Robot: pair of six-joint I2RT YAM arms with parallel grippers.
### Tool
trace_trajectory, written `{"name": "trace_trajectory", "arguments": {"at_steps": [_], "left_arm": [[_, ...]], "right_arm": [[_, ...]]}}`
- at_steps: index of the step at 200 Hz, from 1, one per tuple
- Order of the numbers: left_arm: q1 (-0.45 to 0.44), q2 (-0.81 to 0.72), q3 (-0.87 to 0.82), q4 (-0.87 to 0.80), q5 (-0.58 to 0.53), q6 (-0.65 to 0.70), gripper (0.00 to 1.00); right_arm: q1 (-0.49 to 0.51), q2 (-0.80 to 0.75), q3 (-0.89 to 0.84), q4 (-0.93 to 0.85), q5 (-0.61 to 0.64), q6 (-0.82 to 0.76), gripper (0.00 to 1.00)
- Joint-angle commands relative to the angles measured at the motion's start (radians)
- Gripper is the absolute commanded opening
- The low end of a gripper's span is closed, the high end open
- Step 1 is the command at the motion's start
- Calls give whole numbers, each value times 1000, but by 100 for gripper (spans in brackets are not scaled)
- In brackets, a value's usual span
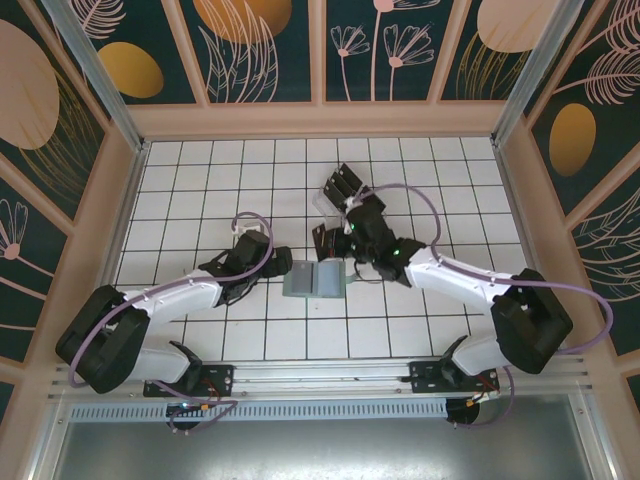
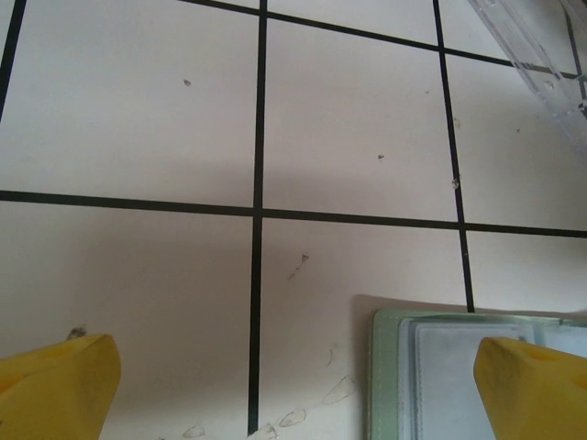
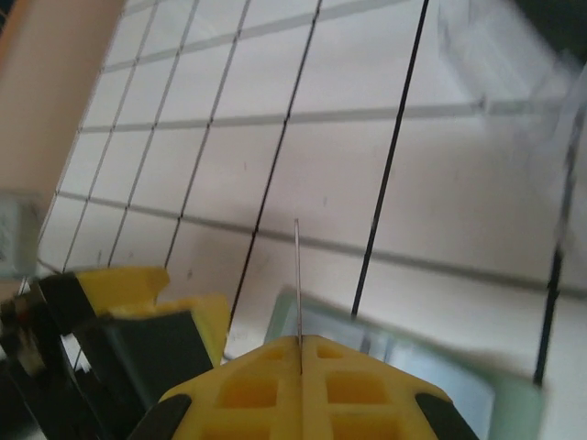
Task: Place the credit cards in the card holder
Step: Pick up the credit card from the storage box, then insert the credit card into the card slot.
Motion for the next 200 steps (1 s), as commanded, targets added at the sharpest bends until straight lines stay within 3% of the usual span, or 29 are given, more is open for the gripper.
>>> {"name": "trace_trajectory", "arguments": {"at_steps": [1,77,200], "left_arm": [[7,-19,-18,-27,2,16,99],[-25,-13,-26,-27,-6,23,99],[-149,45,9,-43,-84,60,98]], "right_arm": [[54,-38,-78,201,53,184,0],[98,-6,-224,236,159,262,0],[-2,35,-285,201,139,166,0]]}}
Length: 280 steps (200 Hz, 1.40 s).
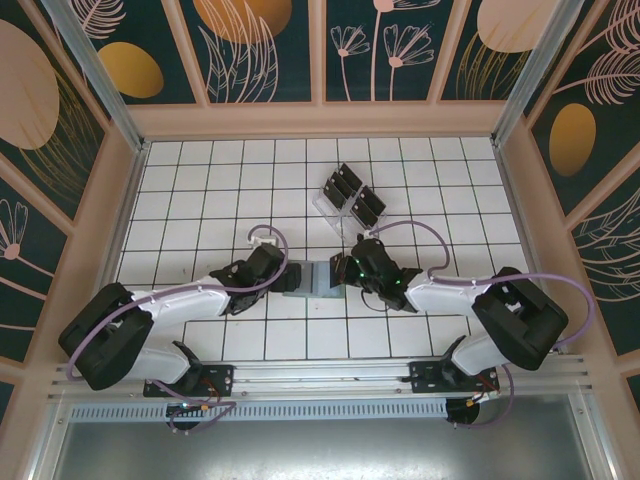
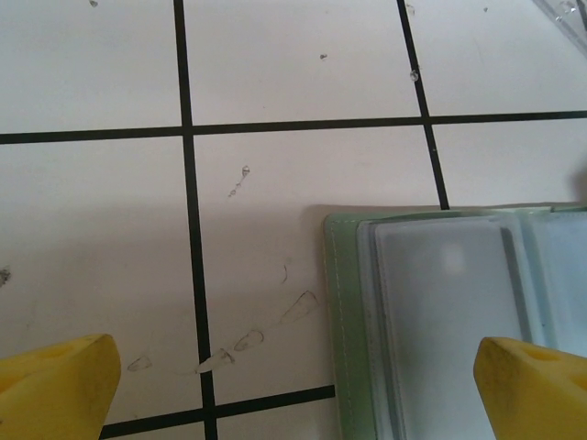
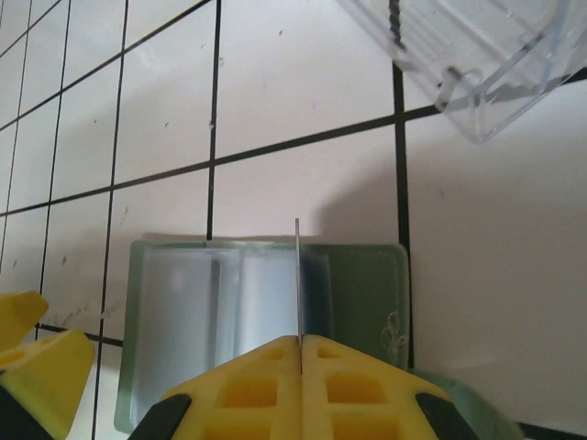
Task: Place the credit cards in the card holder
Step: Insert the credit card into the card slot.
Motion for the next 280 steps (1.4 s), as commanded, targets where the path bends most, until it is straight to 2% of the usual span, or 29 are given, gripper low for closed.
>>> {"name": "trace_trajectory", "arguments": {"at_steps": [1,108,158,213,280], "left_arm": [[-12,23,24,-16,-36,21,99],[-22,93,22,1,-81,34,99],[-21,118,16,-52,-150,1,99],[-22,117,-16,-54,-149,-42,98],[-25,145,-7,-70,-161,-38,99]], "right_arm": [[-17,7,-18,2,16,-33,0],[-26,24,-13,15,-6,-37,0],[-26,-9,-4,35,-38,-31,0],[-11,-85,-60,235,-87,29,0],[53,-8,-149,487,-23,95,0]]}}
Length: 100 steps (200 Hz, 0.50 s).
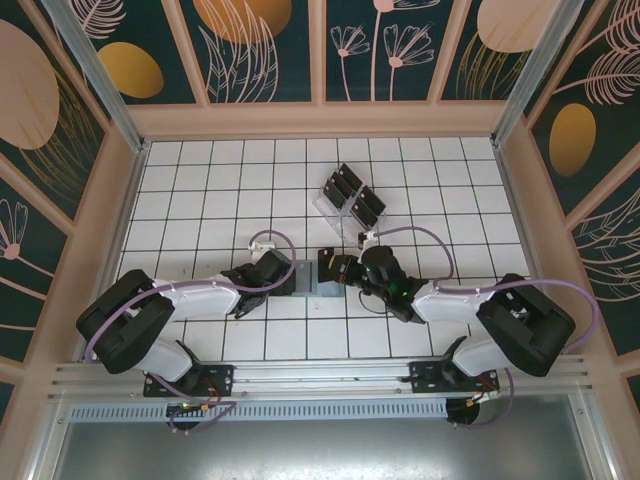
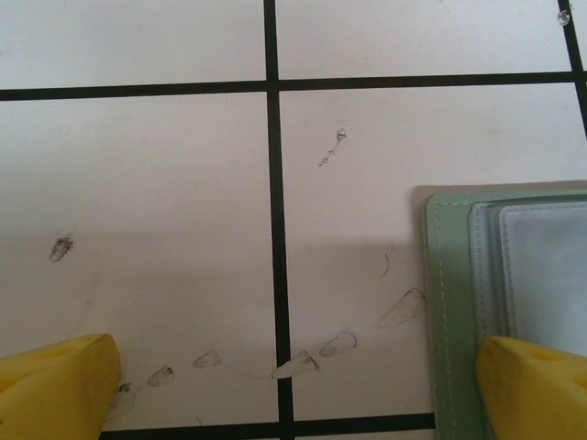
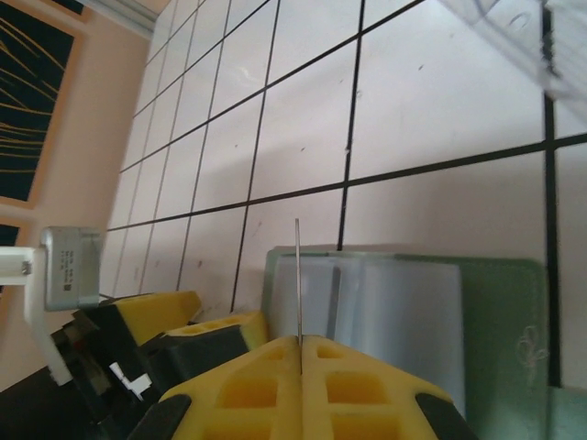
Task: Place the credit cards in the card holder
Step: Insert the credit card into the card slot.
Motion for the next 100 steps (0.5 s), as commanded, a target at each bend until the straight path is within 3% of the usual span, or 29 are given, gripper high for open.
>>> {"name": "trace_trajectory", "arguments": {"at_steps": [1,100], "left_arm": [[-9,33,-8,-55,-27,-3,99],[-11,54,-3,-54,-25,-2,98]], "right_arm": [[23,32,-27,146,47,35,0],[41,97,-79,312,113,57,0]]}}
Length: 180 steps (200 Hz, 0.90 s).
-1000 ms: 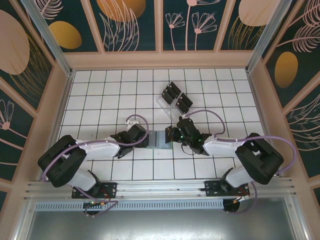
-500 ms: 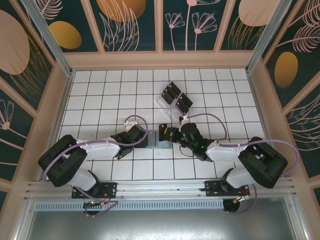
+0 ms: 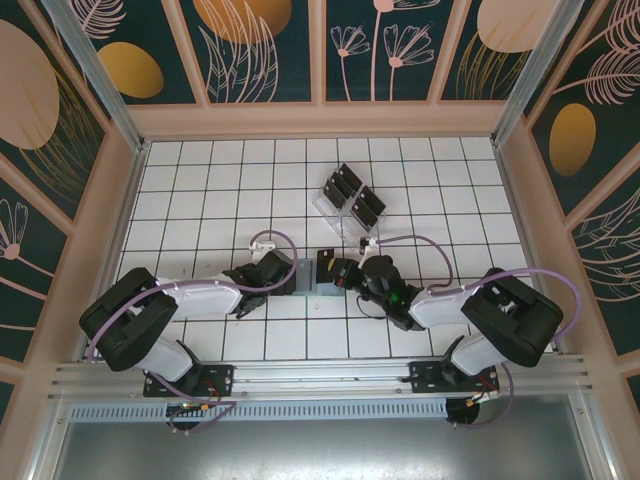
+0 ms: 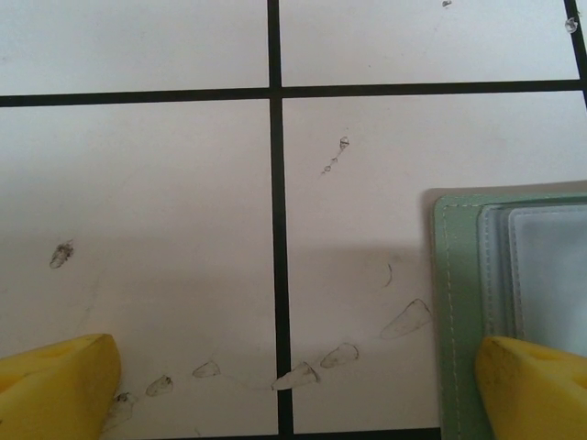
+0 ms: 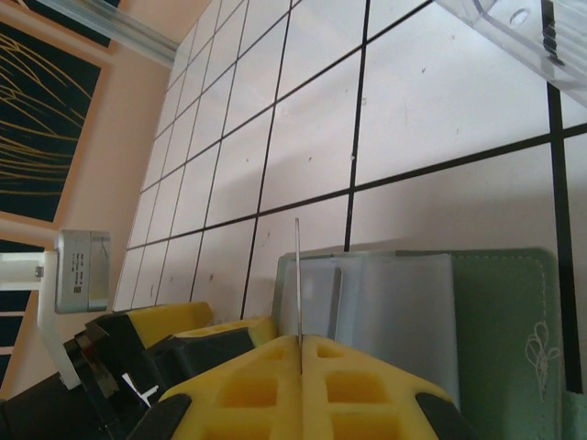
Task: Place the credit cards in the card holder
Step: Insert the credit card into the card slot.
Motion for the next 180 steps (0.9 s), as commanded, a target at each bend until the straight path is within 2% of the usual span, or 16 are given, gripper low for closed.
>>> {"name": "trace_trajectory", "arguments": {"at_steps": [1,180], "left_arm": [[-6,35,-9,-66,-7,5,99],[-6,34,-27,-60,-2,-2,99]], "right_arm": [[12,27,-9,99,44,12,0],[24,231,-1,280,18,80,0]]}}
